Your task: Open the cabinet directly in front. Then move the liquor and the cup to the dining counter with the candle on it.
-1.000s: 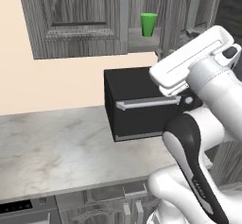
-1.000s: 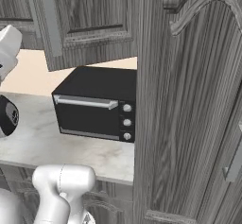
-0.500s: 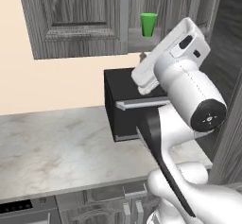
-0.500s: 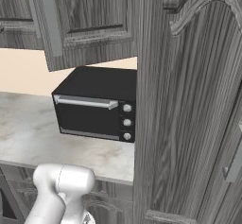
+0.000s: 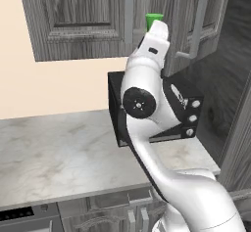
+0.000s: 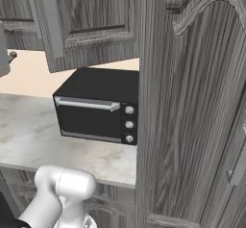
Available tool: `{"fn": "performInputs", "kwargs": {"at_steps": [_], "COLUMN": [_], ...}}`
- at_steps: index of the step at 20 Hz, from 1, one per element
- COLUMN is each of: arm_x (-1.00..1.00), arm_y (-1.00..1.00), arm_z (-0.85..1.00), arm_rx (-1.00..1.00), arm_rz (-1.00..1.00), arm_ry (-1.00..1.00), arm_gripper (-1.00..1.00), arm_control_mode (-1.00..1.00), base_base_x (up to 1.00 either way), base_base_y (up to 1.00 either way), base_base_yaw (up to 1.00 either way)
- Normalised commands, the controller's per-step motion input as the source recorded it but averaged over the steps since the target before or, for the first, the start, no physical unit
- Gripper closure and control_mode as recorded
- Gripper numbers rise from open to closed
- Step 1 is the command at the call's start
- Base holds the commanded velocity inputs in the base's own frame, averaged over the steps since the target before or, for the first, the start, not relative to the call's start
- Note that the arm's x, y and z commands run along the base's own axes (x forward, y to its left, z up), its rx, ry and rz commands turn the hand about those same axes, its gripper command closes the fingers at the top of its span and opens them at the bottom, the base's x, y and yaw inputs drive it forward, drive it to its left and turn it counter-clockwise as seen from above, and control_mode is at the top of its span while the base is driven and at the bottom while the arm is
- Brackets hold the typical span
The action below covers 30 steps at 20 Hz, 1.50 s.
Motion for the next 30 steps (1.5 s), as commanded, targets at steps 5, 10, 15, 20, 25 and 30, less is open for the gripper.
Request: {"fn": "performInputs", "kwargs": {"at_steps": [5, 10, 15, 20, 25, 30], "arm_x": [0.08, 0.02, 0.15, 0.31, 0.47, 0.39], "arm_y": [0.00, -0.02, -0.31, -0.28, 0.00, 0.00], "arm_z": [0.00, 0.00, 0.00, 0.00, -0.08, -0.05], "arm_rx": [-0.11, 0.00, 0.00, 0.00, 0.00, 0.00], "arm_rz": [-0.23, -0.19, -0.09, -0.07, -0.04, -0.05], "arm_ry": [0.04, 0.00, 0.00, 0.00, 0.01, 0.01], "arm_gripper": [-1.00, -1.00, -1.00, -1.00, -1.00, -1.00], "arm_control_mode": [-1.00, -1.00, -1.00, -1.00, -1.00, -1.00], "base_base_x": [0.00, 0.00, 0.00, 0.00, 0.00, 0.00], "base_base_y": [0.00, 0.00, 0.00, 0.00, 0.00, 0.00], "base_base_yaw": [0.00, 0.00, 0.00, 0.00, 0.00, 0.00]}}
